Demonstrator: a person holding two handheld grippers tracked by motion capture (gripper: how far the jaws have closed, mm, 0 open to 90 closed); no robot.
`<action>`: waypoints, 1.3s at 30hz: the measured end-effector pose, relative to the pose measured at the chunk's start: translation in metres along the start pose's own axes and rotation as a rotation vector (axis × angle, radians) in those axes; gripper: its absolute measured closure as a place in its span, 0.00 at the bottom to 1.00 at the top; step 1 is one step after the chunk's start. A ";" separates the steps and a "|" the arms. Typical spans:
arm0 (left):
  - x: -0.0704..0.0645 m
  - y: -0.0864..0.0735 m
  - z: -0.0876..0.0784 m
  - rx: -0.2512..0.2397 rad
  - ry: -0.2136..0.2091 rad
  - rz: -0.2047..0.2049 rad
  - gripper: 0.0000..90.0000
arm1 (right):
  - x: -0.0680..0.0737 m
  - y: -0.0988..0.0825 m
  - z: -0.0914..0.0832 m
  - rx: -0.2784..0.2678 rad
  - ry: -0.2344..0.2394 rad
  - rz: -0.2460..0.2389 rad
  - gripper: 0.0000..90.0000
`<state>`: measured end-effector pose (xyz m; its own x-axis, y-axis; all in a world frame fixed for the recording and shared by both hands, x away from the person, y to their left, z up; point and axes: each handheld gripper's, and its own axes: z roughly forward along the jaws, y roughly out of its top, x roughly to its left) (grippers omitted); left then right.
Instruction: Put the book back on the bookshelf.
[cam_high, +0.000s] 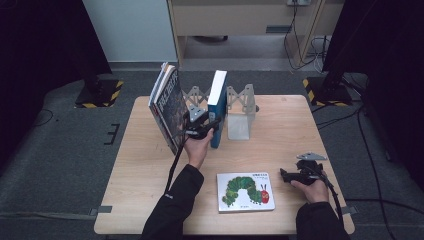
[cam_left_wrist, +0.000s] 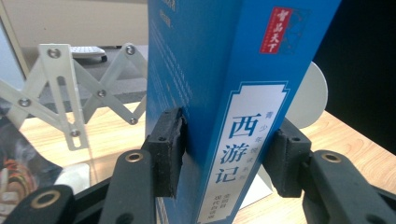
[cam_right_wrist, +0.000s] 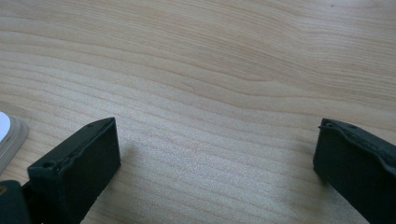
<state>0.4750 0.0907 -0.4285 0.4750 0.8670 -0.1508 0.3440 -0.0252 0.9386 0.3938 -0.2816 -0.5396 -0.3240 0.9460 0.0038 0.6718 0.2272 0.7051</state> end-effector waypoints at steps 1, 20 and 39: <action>-0.001 0.000 0.001 0.000 -0.001 0.000 0.57 | 0.000 0.000 0.000 0.000 0.000 0.000 0.01; -0.004 -0.007 0.000 0.000 -0.032 -0.001 0.57 | 0.000 0.000 0.000 -0.001 0.001 -0.004 0.01; -0.016 -0.002 0.009 0.024 -0.043 -0.019 0.56 | 0.000 0.000 0.000 -0.001 0.002 -0.005 0.01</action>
<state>0.4739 0.0728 -0.4305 0.5026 0.8450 -0.1825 0.3725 -0.0212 0.9278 0.3939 -0.2816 -0.5397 -0.3288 0.9444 0.0015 0.6693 0.2318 0.7059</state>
